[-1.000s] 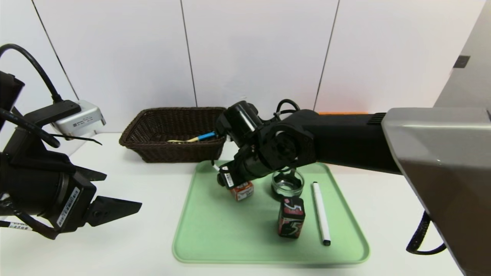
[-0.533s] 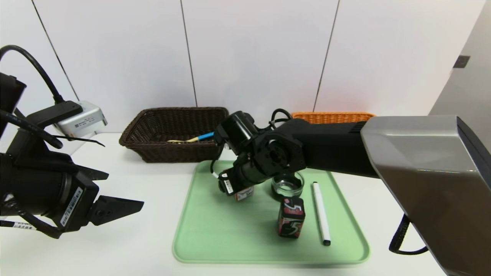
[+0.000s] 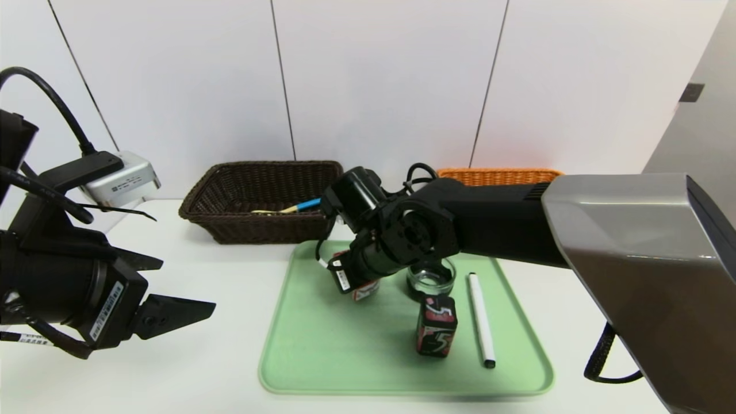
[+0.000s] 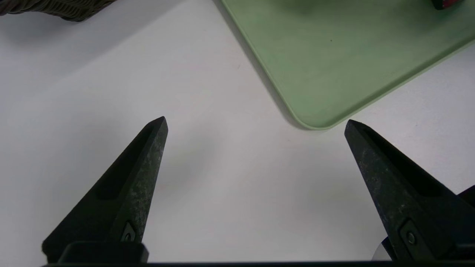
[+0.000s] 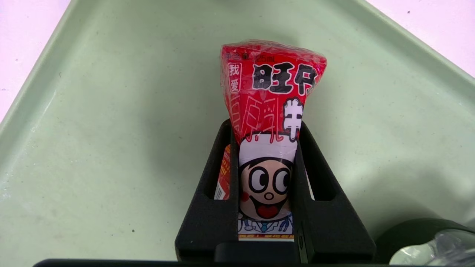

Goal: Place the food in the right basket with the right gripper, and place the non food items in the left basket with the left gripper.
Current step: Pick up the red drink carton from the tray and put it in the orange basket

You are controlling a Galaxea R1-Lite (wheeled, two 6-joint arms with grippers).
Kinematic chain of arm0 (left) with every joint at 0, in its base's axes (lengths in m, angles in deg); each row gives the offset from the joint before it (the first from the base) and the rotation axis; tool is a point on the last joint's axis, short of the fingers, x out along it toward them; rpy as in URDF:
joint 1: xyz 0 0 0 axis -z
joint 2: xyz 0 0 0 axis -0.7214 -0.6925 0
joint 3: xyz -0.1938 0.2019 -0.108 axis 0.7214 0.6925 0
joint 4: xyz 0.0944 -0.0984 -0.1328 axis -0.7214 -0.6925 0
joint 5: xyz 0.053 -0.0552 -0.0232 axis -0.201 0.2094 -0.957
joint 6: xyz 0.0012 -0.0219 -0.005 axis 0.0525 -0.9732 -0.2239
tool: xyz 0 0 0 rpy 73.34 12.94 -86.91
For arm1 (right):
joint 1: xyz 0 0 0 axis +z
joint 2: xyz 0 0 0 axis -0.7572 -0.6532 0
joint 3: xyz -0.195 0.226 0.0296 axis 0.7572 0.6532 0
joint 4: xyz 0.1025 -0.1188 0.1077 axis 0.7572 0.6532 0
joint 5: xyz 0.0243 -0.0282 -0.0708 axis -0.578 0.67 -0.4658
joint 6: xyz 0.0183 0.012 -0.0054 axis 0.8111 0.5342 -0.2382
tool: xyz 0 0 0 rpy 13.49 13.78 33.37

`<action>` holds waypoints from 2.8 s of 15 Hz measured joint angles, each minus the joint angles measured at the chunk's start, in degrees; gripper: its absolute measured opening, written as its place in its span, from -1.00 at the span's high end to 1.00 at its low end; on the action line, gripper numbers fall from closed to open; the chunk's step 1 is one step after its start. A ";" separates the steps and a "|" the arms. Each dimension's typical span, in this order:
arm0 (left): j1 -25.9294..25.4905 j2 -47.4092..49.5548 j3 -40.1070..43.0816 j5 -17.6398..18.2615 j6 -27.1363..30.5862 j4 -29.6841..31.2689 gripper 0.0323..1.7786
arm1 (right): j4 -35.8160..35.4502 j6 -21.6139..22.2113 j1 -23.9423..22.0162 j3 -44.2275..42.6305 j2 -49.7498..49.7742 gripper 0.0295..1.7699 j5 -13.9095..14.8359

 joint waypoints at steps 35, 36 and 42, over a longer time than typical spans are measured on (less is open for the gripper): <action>-0.02 1.85 -0.10 0.02 0.09 0.17 -0.90 | -0.15 -1.95 -23.48 0.39 19.92 0.70 0.39; -0.02 1.82 -0.02 -0.02 0.06 0.17 -0.90 | -0.17 -4.11 -24.53 0.50 20.04 0.70 0.41; -0.05 1.77 -0.02 -0.11 -0.33 0.17 -0.90 | -0.35 -22.43 -27.53 1.41 20.25 0.71 3.01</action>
